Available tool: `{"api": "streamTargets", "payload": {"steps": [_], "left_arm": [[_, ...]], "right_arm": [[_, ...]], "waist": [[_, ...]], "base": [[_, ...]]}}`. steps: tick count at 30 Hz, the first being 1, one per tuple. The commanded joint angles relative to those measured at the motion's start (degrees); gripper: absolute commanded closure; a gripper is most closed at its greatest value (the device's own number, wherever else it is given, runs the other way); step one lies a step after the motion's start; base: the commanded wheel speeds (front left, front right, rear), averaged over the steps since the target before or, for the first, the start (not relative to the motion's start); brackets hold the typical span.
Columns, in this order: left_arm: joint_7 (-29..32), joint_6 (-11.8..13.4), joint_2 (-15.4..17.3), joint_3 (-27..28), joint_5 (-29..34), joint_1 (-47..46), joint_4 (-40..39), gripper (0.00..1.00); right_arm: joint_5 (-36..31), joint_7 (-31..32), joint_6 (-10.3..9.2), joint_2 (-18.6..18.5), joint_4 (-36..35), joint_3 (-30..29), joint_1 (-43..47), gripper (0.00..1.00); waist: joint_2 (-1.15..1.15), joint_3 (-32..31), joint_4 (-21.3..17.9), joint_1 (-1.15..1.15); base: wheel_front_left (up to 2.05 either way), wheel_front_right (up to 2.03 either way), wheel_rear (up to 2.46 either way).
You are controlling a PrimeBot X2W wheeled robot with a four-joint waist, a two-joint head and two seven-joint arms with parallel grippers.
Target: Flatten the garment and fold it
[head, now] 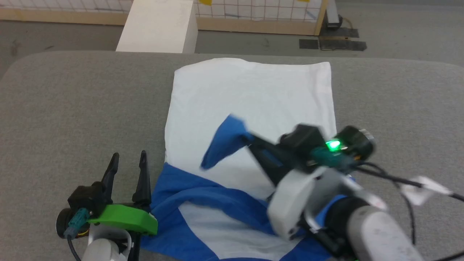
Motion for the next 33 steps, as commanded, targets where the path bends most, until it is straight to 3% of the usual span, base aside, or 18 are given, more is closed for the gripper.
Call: {"api": "streamTargets", "payload": {"steps": [1,11,19,20,21,22,27,33], "left_arm": [[-0.3,-0.1,-0.2,-0.2,0.1,-1.3,-0.1,0.0],[-0.3,-0.2,-0.9,-1.2,-0.5,-3.7,0.0,0.0],[-0.3,-0.2,-1.2,-1.2,-0.7,-4.4,-0.1,0.0],[-0.3,-0.2,-1.2,-1.1,-0.7,-4.4,0.0,0.0],[-0.3,-0.2,-1.3,-1.1,-0.7,-4.2,0.0,0.0],[-0.3,-0.2,-1.3,-0.9,-0.6,-4.1,0.2,0.0],[-0.3,-0.3,-1.2,-1.1,-0.3,-3.4,0.9,0.0],[-0.1,-0.3,0.5,-1.4,-0.3,-3.6,1.3,0.0]], "right_arm": [[0.3,-1.0,-0.08,0.5,2.9,2.1,-1.1,1.0],[1.0,-7.0,-0.08,1.6,26.3,11.8,-4.7,1.0],[4.2,-7.1,-0.08,1.7,37.6,15.0,-6.4,1.0],[4.9,-6.6,-0.08,1.7,38.4,15.5,-6.5,0.86],[5.6,-6.5,-0.08,1.7,38.6,15.9,-6.6,0.28],[6.8,-6.7,-0.08,1.7,38.5,16.0,-6.6,0.0],[11.8,-10.3,-0.08,1.7,34.3,14.2,-6.1,0.0],[12.7,-18.8,-0.08,1.7,25.2,6.8,-4.6,0.0]], "waist": [[0.0,1.4,1.5,0.0],[0.0,6.1,5.6,0.0],[0.0,8.0,6.3,0.0],[0.0,7.9,6.1,0.0],[0.0,7.7,5.9,0.0],[0.0,7.4,5.6,0.0],[0.0,5.6,3.6,0.0],[0.0,3.6,0.2,0.0]], "base": [[0.0,0.0,0.0],[0.0,0.0,0.0],[0.0,0.0,0.0],[0.0,0.0,0.0],[0.0,0.0,0.0],[0.0,0.0,0.0],[0.0,0.0,0.0],[0.0,0.0,0.0]]}}
